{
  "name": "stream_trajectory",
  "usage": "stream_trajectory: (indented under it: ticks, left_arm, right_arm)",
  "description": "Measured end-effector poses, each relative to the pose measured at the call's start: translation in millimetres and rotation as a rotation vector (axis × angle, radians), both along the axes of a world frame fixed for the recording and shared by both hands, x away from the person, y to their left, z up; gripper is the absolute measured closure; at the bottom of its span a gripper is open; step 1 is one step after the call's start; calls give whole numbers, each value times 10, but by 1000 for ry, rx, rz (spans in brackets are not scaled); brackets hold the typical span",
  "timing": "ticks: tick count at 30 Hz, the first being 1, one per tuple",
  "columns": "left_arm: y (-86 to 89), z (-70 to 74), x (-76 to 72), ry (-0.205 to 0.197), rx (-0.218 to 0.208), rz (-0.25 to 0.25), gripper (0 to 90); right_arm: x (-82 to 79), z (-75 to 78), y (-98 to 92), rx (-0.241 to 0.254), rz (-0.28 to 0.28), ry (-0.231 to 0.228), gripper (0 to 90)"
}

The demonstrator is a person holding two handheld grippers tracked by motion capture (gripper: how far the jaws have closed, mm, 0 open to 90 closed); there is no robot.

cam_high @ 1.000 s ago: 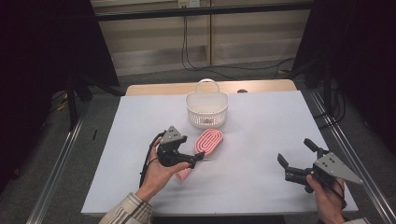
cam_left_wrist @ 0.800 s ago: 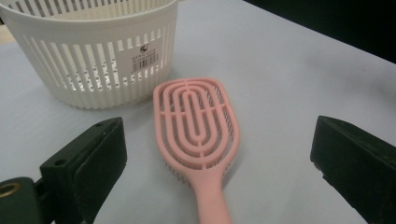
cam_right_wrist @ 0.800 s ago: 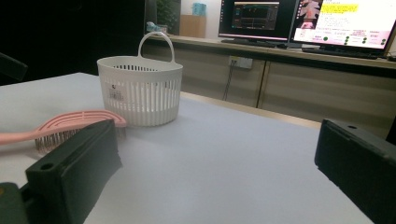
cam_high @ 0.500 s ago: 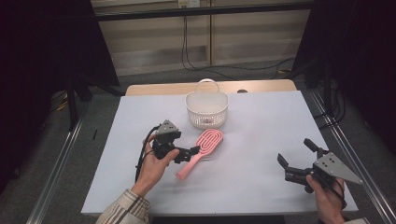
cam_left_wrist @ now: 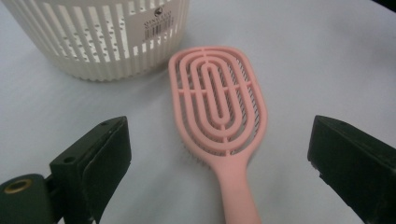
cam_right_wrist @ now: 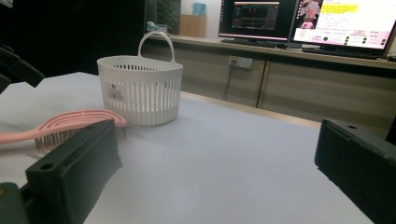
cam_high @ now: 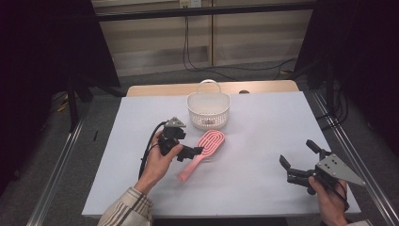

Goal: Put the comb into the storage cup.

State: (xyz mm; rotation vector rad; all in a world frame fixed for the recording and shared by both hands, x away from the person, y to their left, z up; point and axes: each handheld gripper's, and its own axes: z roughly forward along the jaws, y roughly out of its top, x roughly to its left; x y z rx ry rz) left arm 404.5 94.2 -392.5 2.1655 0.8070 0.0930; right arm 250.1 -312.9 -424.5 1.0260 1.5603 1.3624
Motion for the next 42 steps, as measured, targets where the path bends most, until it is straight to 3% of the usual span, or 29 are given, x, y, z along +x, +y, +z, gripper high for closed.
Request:
stream_trajectory:
  ticks: [7,14,28,34,42]
  left_arm:
    - [-125,0,56,1,32,-41,59]
    - [-219,-55,142,36,57,-65,57]
    - [-301,-86,237,56,69,-65,58]
    - [-392,-89,258,56,102,-83,57]
    - [-464,-140,273,64,114,-93,55]
  right_arm:
    - [2,-2,2,3,-1,2,0]
    - [1,-2,0,1,2,1,0]
    - [1,-2,-1,1,1,3,0]
    - [1,-2,0,1,2,2,0]
    - [-1,-2,1,1,3,2,0]
